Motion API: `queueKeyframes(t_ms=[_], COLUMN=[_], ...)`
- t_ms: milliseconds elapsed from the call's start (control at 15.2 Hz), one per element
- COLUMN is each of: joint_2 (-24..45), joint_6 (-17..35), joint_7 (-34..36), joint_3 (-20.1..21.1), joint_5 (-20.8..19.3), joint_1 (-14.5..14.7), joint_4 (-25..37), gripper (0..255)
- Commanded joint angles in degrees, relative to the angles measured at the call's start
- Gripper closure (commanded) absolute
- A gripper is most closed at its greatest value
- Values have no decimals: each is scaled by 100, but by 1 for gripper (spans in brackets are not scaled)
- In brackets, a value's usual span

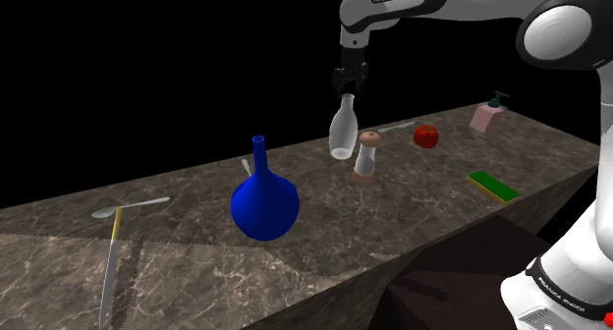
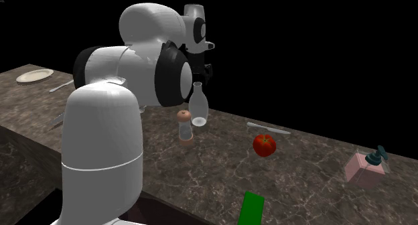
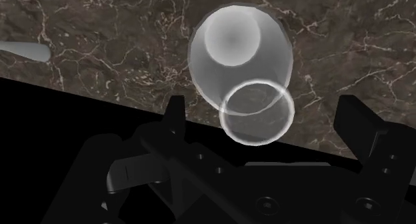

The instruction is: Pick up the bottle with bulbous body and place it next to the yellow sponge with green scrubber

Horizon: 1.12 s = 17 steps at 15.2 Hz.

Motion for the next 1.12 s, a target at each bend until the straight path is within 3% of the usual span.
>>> queueKeyframes(t_ms=[0,396,924,990,1056], joint_2=[175,188,188,188,188], joint_6=[37,459,458,458,458], joint_7=[-8,-9,-9,-9,-9], joint_3=[-2,-2,-2,-2,-2], joint_5=[-8,-8,-8,-8,-8], joint_1=[-3,-2,-2,-2,-2], joint_4=[152,-257,-257,-257,-257], gripper=[0,0,0,255,255])
